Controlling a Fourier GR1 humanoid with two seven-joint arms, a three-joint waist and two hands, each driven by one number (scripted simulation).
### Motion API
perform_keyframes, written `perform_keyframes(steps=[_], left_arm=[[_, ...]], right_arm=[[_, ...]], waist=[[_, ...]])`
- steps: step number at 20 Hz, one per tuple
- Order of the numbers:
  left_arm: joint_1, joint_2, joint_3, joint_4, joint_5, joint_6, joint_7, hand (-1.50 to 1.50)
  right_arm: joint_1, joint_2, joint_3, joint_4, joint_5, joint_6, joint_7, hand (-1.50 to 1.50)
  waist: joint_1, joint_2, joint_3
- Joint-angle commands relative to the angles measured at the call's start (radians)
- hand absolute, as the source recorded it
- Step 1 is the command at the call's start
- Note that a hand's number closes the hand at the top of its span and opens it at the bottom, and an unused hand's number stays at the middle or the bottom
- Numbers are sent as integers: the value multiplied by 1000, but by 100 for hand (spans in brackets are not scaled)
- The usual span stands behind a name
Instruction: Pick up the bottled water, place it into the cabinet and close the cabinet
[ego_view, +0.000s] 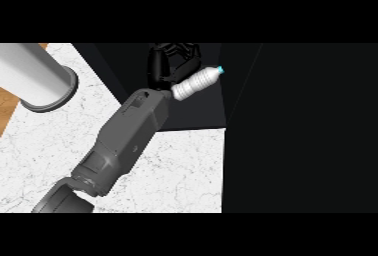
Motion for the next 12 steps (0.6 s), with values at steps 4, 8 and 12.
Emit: perform_keyframes(steps=[4,8,12], left_arm=[[75,-3,-113,-155,109,-47,49,150],[218,-3,-218,-283,193,-191,69,150],[361,-3,-336,-452,229,-223,78,-150]], right_arm=[[-6,-1,29,-138,-20,-16,93,-150],[26,-6,60,-177,-2,-30,125,-150],[-3,27,90,-154,24,-70,137,-150]], waist=[[18,-14,1],[16,-18,-1],[53,-20,-1]])
